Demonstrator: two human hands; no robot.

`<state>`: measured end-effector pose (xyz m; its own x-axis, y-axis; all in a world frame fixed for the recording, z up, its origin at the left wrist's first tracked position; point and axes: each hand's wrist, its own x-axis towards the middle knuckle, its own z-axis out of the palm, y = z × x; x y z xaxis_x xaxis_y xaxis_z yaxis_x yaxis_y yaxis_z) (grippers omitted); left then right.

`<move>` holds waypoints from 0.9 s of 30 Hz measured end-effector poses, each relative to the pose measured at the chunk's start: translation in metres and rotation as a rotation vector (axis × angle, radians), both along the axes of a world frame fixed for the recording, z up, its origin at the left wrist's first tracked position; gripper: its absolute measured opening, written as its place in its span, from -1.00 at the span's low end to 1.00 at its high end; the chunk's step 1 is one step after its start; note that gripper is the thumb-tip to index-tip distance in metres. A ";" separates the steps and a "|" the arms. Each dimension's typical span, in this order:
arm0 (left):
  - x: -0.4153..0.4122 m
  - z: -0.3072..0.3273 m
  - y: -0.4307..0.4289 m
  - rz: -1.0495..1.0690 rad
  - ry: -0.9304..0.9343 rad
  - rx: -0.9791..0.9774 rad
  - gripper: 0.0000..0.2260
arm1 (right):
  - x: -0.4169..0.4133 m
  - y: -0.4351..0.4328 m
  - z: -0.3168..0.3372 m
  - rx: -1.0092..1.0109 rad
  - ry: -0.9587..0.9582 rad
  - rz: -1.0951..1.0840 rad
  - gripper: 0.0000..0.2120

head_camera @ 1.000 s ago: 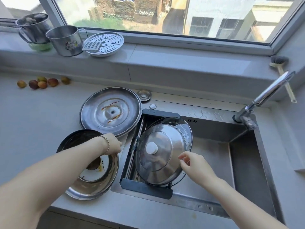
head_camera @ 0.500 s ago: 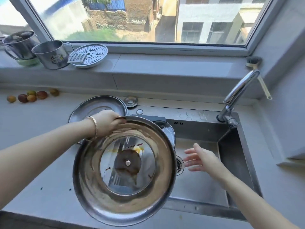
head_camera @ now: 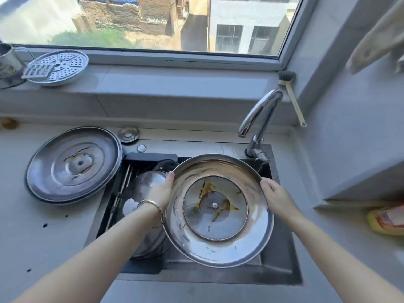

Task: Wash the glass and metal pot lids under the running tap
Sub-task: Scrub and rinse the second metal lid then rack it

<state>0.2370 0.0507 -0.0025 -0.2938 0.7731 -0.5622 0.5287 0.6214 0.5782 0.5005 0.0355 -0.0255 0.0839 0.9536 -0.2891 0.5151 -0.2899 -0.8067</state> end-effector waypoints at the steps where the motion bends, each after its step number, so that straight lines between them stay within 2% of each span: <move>1: 0.007 0.000 -0.001 0.043 -0.020 0.001 -0.40 | 0.007 0.007 -0.001 -0.011 -0.001 0.015 -0.67; 3: 0.015 0.001 -0.002 0.106 -0.019 0.003 -0.41 | 0.018 0.024 -0.004 -0.059 -0.002 0.019 -0.63; 6: 0.027 0.001 0.001 0.187 -0.004 0.018 -0.42 | 0.027 0.060 -0.004 -0.209 0.069 -0.099 -0.66; 10: 0.036 -0.001 0.010 0.269 0.017 0.032 -0.40 | 0.026 0.106 -0.004 -0.395 0.026 -0.211 -0.65; 14: 0.038 -0.008 0.019 0.315 0.019 0.065 -0.40 | 0.018 0.127 -0.019 -0.554 -0.002 -0.211 -0.58; 19: 0.042 -0.013 0.026 0.388 -0.019 0.096 -0.50 | 0.014 0.135 -0.032 -0.521 0.029 -0.279 -0.82; 23: 0.041 -0.014 0.025 0.406 -0.039 0.099 -0.51 | 0.016 0.134 -0.040 -0.467 -0.017 -0.282 -0.78; 27: 0.041 -0.014 0.024 0.393 -0.035 0.085 -0.50 | 0.018 0.131 -0.043 -0.484 0.036 -0.347 -0.86</move>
